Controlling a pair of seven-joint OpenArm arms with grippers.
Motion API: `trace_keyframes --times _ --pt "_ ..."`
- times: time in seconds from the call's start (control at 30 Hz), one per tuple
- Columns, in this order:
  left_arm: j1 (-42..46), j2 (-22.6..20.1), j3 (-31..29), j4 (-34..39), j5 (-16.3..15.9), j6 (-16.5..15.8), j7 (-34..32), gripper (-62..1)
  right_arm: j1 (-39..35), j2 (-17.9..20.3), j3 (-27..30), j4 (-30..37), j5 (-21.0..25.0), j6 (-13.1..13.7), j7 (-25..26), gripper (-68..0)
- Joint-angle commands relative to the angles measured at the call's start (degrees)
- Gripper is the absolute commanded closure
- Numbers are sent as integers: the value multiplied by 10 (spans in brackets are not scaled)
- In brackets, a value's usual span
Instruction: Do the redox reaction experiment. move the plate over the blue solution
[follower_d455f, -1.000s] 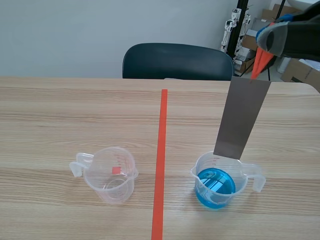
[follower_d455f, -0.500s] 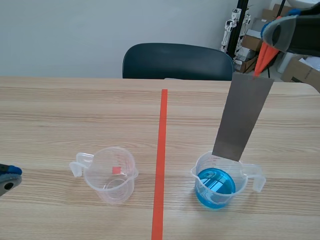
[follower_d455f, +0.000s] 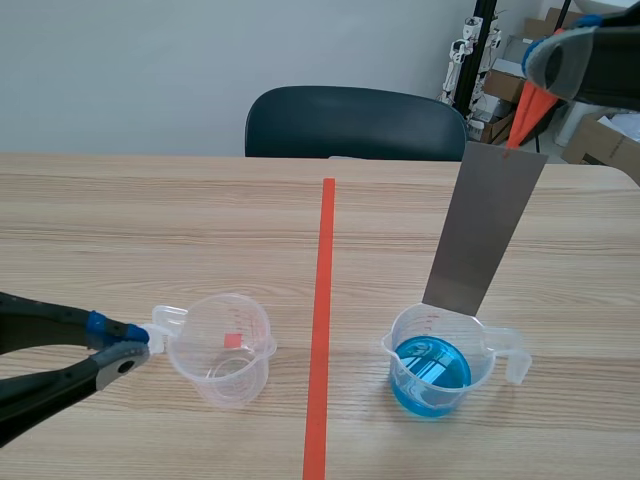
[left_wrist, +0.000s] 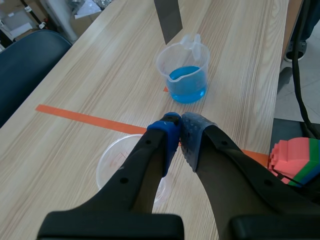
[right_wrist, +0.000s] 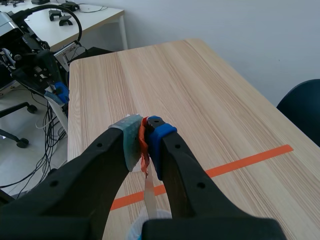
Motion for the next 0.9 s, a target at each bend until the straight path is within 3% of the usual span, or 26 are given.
trace_keyframes --times 0.0,0.1,0.3,0.5,0.87 --pt "-35 15 19 -3 -6 13 14 -44 7 6 9 7 12 7 11 -4" --pt "-78 37 57 -3 -6 30 51 -44 7 6 9 7 14 7 11 -4" --pt "-151 84 129 -5 1 30 115 -44 7 6 9 7 15 7 11 -4" --pt "-204 122 179 -5 27 30 188 -44 6 6 9 12 15 7 7 -4" --pt "-283 123 204 -5 21 27 255 -44 -6 7 9 27 14 7 2 -4"
